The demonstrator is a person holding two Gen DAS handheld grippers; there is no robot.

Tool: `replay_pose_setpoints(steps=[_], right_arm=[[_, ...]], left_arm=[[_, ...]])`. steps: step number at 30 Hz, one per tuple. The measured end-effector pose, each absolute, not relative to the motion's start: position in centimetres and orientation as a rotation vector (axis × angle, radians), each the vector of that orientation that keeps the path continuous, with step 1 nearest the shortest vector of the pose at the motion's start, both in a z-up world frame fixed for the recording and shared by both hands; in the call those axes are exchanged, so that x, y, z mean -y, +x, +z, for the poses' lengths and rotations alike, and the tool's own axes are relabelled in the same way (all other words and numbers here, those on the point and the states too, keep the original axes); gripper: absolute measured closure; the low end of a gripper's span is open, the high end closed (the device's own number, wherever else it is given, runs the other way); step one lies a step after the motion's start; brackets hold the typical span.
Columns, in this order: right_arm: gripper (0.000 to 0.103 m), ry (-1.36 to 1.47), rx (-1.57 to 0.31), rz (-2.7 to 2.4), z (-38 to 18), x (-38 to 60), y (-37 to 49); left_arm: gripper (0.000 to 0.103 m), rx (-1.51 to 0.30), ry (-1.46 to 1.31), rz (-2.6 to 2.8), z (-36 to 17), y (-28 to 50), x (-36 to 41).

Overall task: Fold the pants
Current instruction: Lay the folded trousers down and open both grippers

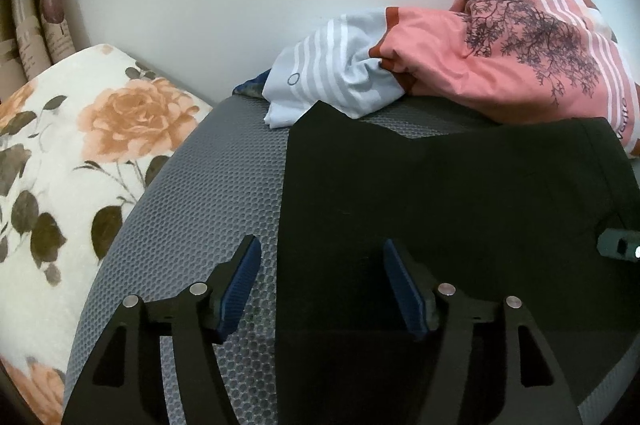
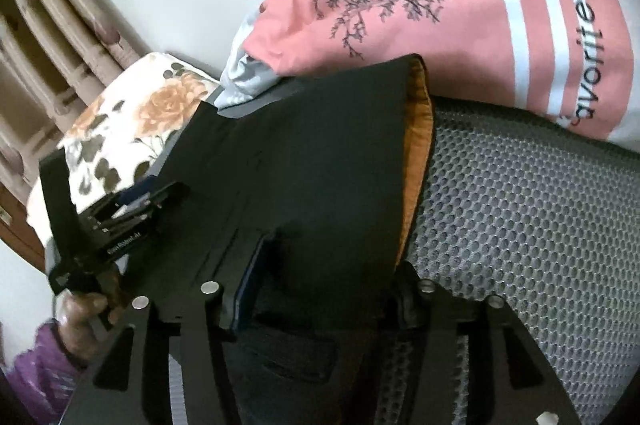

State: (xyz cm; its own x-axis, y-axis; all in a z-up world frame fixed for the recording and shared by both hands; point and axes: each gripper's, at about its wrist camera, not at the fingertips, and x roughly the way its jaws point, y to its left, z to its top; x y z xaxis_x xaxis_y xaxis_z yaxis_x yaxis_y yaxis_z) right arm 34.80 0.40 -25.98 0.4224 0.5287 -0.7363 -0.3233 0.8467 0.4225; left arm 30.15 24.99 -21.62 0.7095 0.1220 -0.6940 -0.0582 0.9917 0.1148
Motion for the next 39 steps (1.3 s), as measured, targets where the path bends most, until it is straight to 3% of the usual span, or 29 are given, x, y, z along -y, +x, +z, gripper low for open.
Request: replay_pose_setpoints(steps=[6, 12, 15, 23, 25, 30, 39], right_arm=[[0.030, 0.099, -0.978, 0.540, -25.8, -2.7, 34.1], [0.028, 0.072, -0.969, 0.533, -25.8, -2.9, 33.9], [0.021, 0.059, -0.968, 0.528, -25.8, -3.2, 33.8], [0.016, 0.064, -0.966, 0.539, -25.8, -3.1, 33.7], [0.010, 0.064, -0.963, 0.535, -25.7, -3.1, 33.7], [0.006, 0.053, -0.965, 0.518, -25.7, -3.2, 33.6], [0.004, 0.058, -0.967, 0.520, -25.8, -3.3, 33.7]], left_arm=[[0.036, -0.778, 0.073, 0.096, -21.7, 30.2, -25.3], [0.035, -0.778, 0.074, 0.105, -21.7, 30.2, -25.2], [0.035, -0.779, 0.074, 0.104, -21.7, 30.3, -25.2], [0.033, -0.775, 0.080, 0.114, -21.6, 30.0, -25.2], [0.033, -0.774, 0.083, 0.118, -21.6, 30.0, -25.2], [0.032, -0.772, 0.096, 0.130, -21.6, 30.0, -25.0], [0.028, -0.770, 0.111, 0.147, -21.5, 30.0, -24.8]])
